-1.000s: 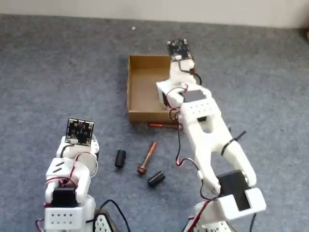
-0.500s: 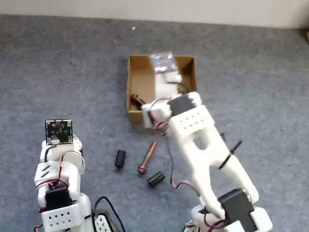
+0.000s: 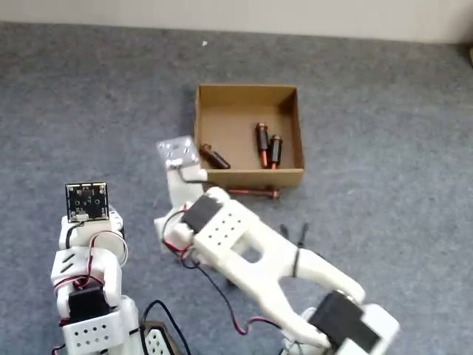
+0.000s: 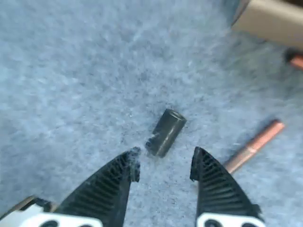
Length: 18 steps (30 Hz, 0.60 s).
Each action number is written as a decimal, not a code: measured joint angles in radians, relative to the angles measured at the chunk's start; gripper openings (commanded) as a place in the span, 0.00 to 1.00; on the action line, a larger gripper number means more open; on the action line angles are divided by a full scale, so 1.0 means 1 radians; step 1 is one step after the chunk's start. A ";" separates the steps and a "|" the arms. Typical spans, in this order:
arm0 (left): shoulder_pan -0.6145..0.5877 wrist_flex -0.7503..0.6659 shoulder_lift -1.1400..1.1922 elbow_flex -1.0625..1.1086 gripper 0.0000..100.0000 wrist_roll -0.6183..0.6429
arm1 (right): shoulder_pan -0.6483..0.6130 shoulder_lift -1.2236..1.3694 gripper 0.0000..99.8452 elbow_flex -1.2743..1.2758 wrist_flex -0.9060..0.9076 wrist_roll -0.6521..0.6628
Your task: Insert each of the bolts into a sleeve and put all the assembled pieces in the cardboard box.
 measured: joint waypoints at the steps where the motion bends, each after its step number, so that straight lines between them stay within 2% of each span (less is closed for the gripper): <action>1: 0.000 0.000 0.000 0.000 0.02 0.000 | -0.006 0.035 0.17 0.000 -0.005 -0.008; 14: 0.000 0.000 0.000 0.000 0.02 0.000 | -0.018 0.261 0.16 -0.005 -0.140 -0.017; 18: 0.000 0.000 0.000 0.000 0.02 0.000 | 0.009 0.287 0.06 -0.009 -0.140 -0.017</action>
